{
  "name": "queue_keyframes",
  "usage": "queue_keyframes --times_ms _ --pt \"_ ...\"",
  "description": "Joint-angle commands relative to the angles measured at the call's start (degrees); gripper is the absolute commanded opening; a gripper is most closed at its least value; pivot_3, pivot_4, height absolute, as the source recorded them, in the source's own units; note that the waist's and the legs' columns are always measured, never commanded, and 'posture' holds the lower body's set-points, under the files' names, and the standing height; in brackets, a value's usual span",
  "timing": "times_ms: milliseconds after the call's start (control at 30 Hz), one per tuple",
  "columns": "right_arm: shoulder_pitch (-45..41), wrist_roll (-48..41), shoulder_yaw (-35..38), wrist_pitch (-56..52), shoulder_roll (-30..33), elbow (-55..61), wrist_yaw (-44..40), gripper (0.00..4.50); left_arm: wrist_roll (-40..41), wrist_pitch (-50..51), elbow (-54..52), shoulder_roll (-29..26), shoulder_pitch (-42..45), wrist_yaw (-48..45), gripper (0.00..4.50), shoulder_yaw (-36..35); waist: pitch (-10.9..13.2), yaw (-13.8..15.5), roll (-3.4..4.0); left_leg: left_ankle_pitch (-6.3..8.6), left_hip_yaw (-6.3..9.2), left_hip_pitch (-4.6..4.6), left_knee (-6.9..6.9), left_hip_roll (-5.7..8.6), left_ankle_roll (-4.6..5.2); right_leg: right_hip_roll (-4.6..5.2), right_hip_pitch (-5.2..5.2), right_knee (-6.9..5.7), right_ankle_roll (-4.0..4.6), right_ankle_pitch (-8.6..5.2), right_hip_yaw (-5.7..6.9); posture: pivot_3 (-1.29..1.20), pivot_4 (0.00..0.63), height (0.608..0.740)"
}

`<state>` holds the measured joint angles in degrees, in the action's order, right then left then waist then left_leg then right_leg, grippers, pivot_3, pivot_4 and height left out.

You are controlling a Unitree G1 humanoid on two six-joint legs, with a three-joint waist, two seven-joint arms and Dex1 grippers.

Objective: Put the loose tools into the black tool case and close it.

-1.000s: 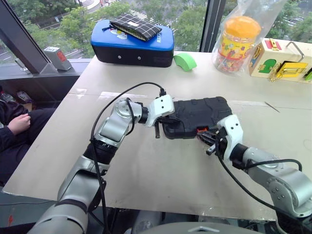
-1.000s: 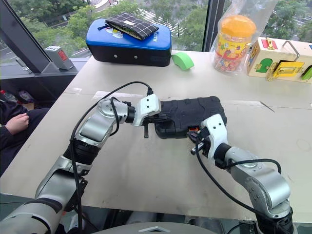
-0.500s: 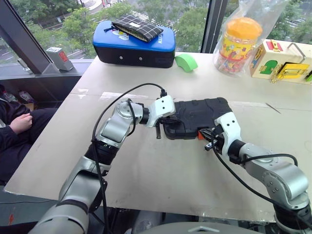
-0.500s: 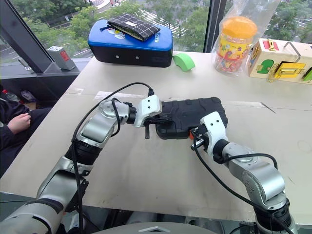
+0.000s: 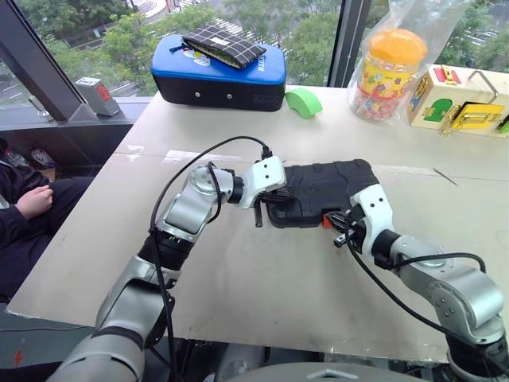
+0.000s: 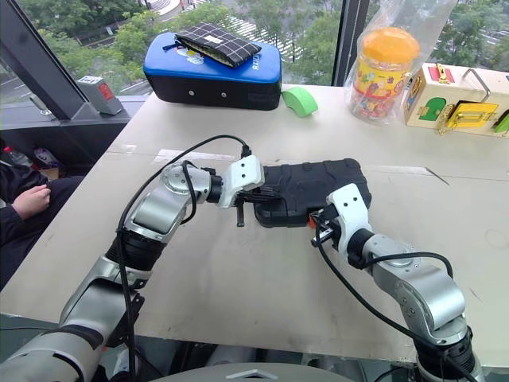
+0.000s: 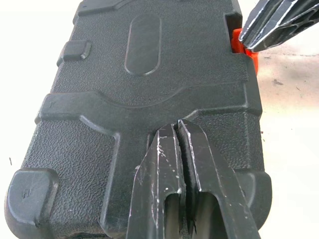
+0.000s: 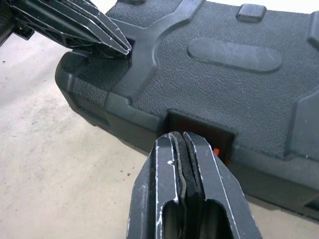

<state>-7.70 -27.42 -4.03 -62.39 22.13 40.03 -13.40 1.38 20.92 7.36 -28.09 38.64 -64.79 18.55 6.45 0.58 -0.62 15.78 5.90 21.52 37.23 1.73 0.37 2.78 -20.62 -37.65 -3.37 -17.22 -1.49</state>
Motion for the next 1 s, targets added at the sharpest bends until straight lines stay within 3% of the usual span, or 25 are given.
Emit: queue_keyframes --times_ms 33,400,533,667,800,1000 --pt "0.5 0.5 -1.2 -1.3 0.3 -0.9 0.2 0.0 -2.3 2.7 2.4 0.1 -3.0 -1.0 0.06 5.2 0.0 0.0 0.0 0.0 0.0 0.0 0.0 0.0 0.0 0.0 0.0 0.0 0.0 0.0 0.0 0.0 0.15 0.74" --pt "-0.3 3.3 -1.1 1.5 -1.8 -1.7 2.8 0.0 -2.3 2.8 2.4 0.4 -3.1 -0.7 0.06 5.2 0.0 -0.1 0.09 0.0 -0.01 -0.01 0.0 0.0 0.0 0.0 0.0 -0.01 0.0 0.0 -0.02 0.0 0.15 0.74" --pt "0.9 -2.4 2.3 0.1 -3.3 4.0 -0.3 0.0 -2.2 2.7 2.6 0.7 -2.9 -0.5 0.06 5.2 0.0 -0.1 0.15 0.0 -0.01 -0.01 0.01 0.0 0.0 0.0 0.0 -0.02 0.0 0.0 -0.02 0.0 0.15 0.74" --pt "4.4 -5.2 3.0 -3.0 -0.1 7.6 -2.4 0.0 -2.3 2.3 3.1 1.1 -2.7 -0.5 0.06 5.2 0.0 0.3 0.15 0.0 0.05 0.03 0.0 0.01 0.0 0.01 0.0 0.02 -0.04 -0.03 0.03 0.0 0.15 0.74" --pt "5.9 -3.7 2.0 -3.1 1.2 6.2 -1.3 0.0 -2.5 2.1 3.4 1.3 -2.7 -0.5 0.06 5.4 0.0 0.2 0.18 0.0 0.08 0.06 0.0 0.03 0.0 0.03 0.01 0.04 -0.04 -0.03 0.04 0.0 0.15 0.74" --pt "4.5 1.7 0.2 -1.9 -2.5 -0.7 4.5 0.0 -2.9 1.9 3.6 1.4 -2.6 -0.4 0.06 5.6 0.0 0.3 0.19 0.0 0.08 0.05 0.0 0.04 0.0 0.03 0.01 0.05 -0.04 -0.03 0.05 0.0 0.15 0.74"
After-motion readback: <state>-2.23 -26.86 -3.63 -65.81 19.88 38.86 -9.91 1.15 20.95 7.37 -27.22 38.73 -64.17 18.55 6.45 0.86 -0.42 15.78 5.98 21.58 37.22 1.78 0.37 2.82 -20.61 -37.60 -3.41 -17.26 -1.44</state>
